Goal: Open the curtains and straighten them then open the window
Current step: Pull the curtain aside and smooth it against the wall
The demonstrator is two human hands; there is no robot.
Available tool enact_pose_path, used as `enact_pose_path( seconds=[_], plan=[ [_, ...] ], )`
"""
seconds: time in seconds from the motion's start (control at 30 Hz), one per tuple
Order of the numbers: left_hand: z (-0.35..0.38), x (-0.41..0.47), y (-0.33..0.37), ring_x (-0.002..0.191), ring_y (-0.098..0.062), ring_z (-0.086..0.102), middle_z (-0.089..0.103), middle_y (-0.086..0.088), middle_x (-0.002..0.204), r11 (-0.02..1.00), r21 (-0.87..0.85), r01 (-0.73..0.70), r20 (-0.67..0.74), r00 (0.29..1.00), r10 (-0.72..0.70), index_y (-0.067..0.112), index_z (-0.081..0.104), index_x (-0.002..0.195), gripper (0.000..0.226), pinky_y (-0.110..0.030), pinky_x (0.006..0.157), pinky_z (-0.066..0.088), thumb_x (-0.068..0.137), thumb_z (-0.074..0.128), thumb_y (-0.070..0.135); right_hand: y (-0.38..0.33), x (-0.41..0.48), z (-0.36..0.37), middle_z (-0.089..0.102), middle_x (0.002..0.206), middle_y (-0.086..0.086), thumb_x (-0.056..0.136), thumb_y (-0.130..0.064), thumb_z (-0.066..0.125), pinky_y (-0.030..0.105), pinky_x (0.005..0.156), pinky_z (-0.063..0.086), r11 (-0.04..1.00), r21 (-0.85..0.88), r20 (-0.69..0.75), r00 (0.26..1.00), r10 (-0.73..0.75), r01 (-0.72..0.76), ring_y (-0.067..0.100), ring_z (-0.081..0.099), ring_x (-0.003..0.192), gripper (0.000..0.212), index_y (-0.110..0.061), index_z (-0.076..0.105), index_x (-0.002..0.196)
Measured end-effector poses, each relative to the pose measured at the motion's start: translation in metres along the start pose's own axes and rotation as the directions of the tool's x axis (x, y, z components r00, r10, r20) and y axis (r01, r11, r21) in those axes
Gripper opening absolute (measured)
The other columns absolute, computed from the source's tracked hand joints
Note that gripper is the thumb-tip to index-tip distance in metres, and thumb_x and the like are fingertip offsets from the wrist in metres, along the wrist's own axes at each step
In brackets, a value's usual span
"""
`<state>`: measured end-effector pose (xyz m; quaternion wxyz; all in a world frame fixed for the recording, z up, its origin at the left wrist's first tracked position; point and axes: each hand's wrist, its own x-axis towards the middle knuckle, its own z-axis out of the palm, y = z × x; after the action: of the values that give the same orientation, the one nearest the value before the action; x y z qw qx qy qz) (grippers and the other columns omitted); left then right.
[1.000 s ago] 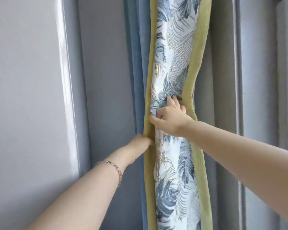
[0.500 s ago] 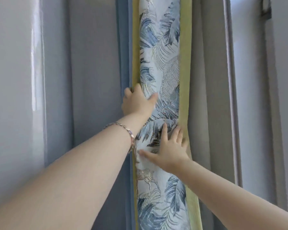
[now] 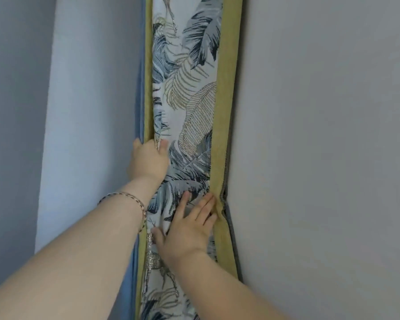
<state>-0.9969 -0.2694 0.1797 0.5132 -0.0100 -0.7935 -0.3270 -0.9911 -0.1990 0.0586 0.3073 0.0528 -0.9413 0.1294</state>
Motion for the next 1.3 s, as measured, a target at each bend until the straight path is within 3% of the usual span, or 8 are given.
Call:
enact_pose_path(
  seconds=[0.2,0.3,0.67,0.8,0.97,1.13,1.23,1.3],
  plan=[
    [0.031,0.061,-0.067,0.104,-0.038,0.048,0.053,-0.027,0.109,0.907,0.349,-0.234,-0.123,0.949,0.292,-0.011,0.063,0.091,0.052,-0.045,0.084,0.038,0.100,0.032,0.029,-0.026,0.085,0.048,-0.033,0.141,0.041,0.090,-0.060,0.034,0.063,0.112,-0.008,0.998,-0.010,0.013,0.998,-0.063,0.064,0.054,-0.027,0.134,0.097,-0.006,-0.027,0.143],
    [0.045,0.083,-0.097,0.101,-0.038,0.048,0.055,-0.028,0.103,0.834,0.486,-0.261,-0.123,0.925,0.361,-0.010,0.065,0.091,0.048,-0.043,0.081,0.036,0.100,0.032,0.025,-0.044,0.115,0.068,-0.028,0.143,0.042,0.089,-0.060,0.035,0.062,0.112,-0.006,0.998,-0.024,0.040,0.997,-0.060,0.061,0.056,-0.025,0.135,0.097,-0.008,-0.026,0.144],
    [0.049,0.084,-0.107,0.104,-0.039,0.048,0.053,-0.027,0.109,0.776,0.598,-0.199,-0.045,0.959,0.281,-0.008,0.061,0.097,0.033,-0.043,0.078,0.039,0.098,0.039,0.017,-0.030,0.117,0.057,-0.024,0.150,0.034,0.090,-0.048,0.050,0.056,0.116,0.004,0.971,-0.133,0.294,0.944,-0.151,0.196,0.048,-0.018,0.141,0.095,-0.017,-0.017,0.149],
    [0.040,0.068,-0.095,0.103,-0.038,0.050,0.053,-0.025,0.110,0.768,0.623,-0.150,-0.033,0.976,0.216,-0.005,0.061,0.100,0.020,-0.041,0.079,0.041,0.091,0.049,0.008,-0.023,0.087,0.039,-0.018,0.154,0.030,0.089,-0.048,0.052,0.054,0.117,0.006,0.983,-0.096,0.386,0.916,-0.110,0.158,0.044,-0.013,0.144,0.093,-0.019,-0.013,0.150],
    [0.017,0.042,-0.068,0.109,-0.035,0.049,0.050,-0.022,0.119,0.789,0.609,-0.081,0.002,0.995,0.101,-0.002,0.057,0.110,0.028,-0.038,0.088,0.039,0.083,0.049,-0.002,-0.017,0.017,-0.003,0.003,0.160,0.018,0.091,-0.050,0.046,0.049,0.118,0.016,0.994,0.024,0.473,0.875,-0.104,0.105,0.036,0.005,0.146,0.080,-0.021,0.002,0.152],
    [0.011,-0.001,-0.038,0.109,-0.040,0.045,0.045,-0.025,0.121,0.945,0.317,0.075,-0.061,0.996,-0.058,0.000,0.051,0.117,0.028,-0.044,0.086,0.040,0.091,0.044,0.006,-0.012,-0.047,-0.028,0.012,0.159,0.011,0.094,-0.038,0.048,0.051,0.114,0.024,0.996,-0.009,0.487,0.870,-0.073,0.088,0.034,0.010,0.146,0.076,-0.019,0.002,0.152],
    [-0.005,-0.041,-0.026,0.111,-0.040,0.042,0.044,-0.027,0.121,0.975,0.195,0.108,-0.048,0.994,-0.101,0.002,0.048,0.117,0.029,-0.047,0.083,0.041,0.094,0.044,0.019,-0.012,-0.085,-0.055,0.015,0.159,0.010,0.092,-0.030,0.053,0.050,0.116,0.022,1.000,-0.009,0.486,0.874,-0.013,0.020,0.031,0.010,0.146,0.078,-0.017,0.004,0.151],
    [-0.042,-0.090,-0.001,0.108,-0.042,0.044,0.047,-0.028,0.118,0.984,0.120,0.130,0.003,0.991,-0.131,0.002,0.046,0.115,0.025,-0.048,0.080,0.042,0.095,0.042,0.017,0.000,-0.139,-0.094,0.021,0.157,0.010,0.092,-0.026,0.054,0.048,0.115,0.025,1.000,-0.004,0.441,0.898,-0.001,0.003,0.029,0.015,0.145,0.074,-0.015,0.011,0.150]
  ],
)
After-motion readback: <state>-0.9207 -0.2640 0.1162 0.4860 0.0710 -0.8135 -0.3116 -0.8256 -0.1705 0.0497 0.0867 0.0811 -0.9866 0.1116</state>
